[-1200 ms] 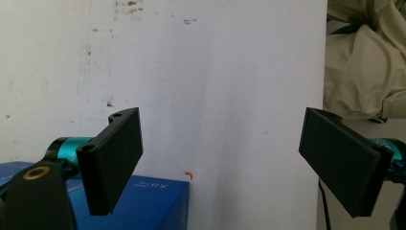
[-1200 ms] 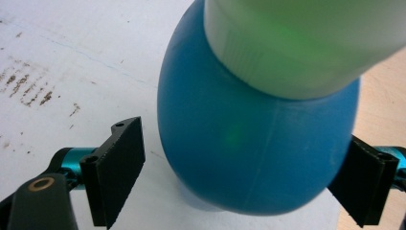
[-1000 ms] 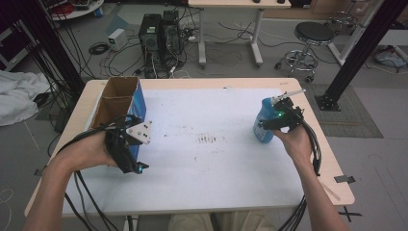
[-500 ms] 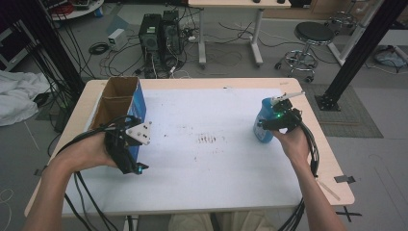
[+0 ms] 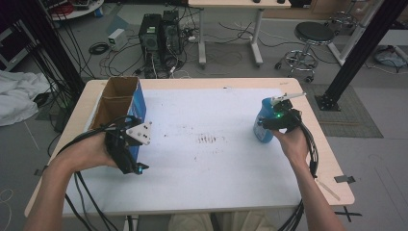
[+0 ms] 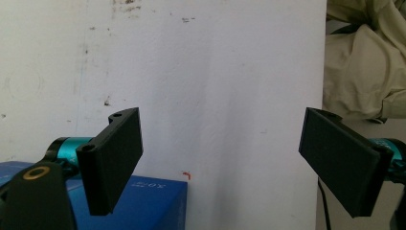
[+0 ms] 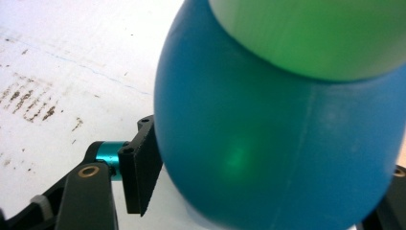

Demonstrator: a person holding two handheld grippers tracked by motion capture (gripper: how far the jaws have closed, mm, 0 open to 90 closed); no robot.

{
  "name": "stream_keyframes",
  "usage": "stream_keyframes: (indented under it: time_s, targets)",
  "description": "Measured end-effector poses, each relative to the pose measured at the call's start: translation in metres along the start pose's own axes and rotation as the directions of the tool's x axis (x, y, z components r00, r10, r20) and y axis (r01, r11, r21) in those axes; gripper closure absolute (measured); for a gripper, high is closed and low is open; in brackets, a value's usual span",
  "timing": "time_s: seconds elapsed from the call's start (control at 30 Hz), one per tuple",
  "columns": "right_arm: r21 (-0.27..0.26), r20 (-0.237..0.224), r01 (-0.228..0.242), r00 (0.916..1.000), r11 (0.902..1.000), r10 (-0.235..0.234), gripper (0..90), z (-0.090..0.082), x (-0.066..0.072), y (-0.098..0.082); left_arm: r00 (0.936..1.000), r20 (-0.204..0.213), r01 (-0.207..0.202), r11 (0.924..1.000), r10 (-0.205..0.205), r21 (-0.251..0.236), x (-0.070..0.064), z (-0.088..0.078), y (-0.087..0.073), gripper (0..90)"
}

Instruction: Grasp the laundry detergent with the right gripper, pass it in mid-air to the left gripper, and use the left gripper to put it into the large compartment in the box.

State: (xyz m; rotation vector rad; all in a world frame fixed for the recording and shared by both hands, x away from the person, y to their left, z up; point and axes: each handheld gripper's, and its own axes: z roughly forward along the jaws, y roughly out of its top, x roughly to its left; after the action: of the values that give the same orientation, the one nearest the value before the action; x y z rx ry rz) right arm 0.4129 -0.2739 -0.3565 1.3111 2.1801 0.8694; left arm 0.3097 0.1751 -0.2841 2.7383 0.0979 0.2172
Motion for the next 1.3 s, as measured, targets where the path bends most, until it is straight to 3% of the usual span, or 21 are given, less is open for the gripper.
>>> stream_keyframes:
  time_s: [0.77, 0.87, 1.3]
  targets:
    - [-0.025, 0.005, -0.053, 0.9986, 0.9983, 0.053, 35.6, 0.0034, -0.0019, -0.0028, 1.0000, 0.000, 0.004, 1.0000, -0.004, -0.002, -0.0008, 0.0008, -0.0013, 15.1]
    - [-0.029, 0.003, -0.062, 0.9981, 0.9977, 0.062, 40.1, 0.0036, -0.0030, -0.0037, 1.0000, 0.000, 0.006, 1.0000, -0.006, -0.002, -0.0010, 0.0009, -0.0018, 15.1]
    - [-0.040, 0.037, -0.045, 0.9982, 0.9982, 0.047, 45.9, 0.0022, -0.0013, -0.0051, 1.0000, -0.004, 0.009, 0.9999, -0.009, -0.007, -0.0021, 0.0013, -0.0010, 15.1]
